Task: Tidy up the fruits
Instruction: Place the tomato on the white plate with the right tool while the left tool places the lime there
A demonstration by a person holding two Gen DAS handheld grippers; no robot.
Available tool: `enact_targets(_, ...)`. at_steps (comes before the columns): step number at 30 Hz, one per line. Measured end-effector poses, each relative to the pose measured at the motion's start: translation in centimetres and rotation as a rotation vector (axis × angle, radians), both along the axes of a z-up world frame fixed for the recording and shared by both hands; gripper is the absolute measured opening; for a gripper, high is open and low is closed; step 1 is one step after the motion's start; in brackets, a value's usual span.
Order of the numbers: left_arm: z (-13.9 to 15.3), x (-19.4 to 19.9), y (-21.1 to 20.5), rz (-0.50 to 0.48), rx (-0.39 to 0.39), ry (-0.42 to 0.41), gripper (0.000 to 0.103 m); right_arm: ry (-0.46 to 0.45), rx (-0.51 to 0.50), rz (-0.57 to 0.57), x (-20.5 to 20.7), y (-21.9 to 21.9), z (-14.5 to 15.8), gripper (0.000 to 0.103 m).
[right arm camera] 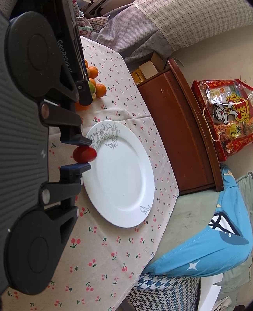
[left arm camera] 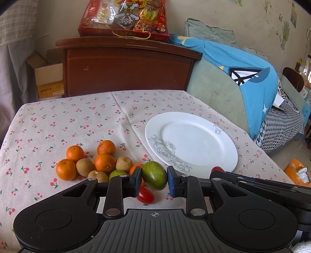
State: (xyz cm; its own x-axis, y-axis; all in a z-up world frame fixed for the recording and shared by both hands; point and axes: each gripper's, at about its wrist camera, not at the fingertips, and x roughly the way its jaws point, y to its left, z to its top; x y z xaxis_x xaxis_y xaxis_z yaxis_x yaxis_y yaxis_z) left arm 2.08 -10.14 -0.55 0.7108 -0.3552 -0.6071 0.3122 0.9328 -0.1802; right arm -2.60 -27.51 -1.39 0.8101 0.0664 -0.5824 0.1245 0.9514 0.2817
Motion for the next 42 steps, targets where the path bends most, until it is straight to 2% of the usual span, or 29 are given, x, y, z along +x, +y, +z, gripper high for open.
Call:
enact_targets(23,-1.8,4.4,-3.5,-0.032,-0.018,0.022,0.025,0.017,0.087,-0.086,2.8,-2.4,-1.5,0.019)
enact_targets(28,-1.9,4.7,-4.0,-0.037,-0.010,0.015,0.025,0.014,0.095,-0.112,3.2,-2.6,-1.7,0.023)
enact_targets(31,-1.8,4.7,-4.2,-0.029,0.007,0.014,0.031,0.013,0.102,-0.127,3.2,-2.8,-1.6,0.024)
enact_targets(36,-1.3,4.7,-3.9,0.006,0.030,0.023,0.047,0.003,0.090,-0.140,3.0,-2.7,-1.2,0.029)
enact_targets(40,-0.7,4.5,-3.3,0.030,0.043,0.038,0.050,-0.009,0.066,-0.137,2.6,-2.4,-0.8,0.037)
enact_targets(42,-0.3,4.3,-3.0,0.039,0.054,0.040,0.051,-0.014,0.062,-0.130,2.4,-2.1,-0.5,0.038)
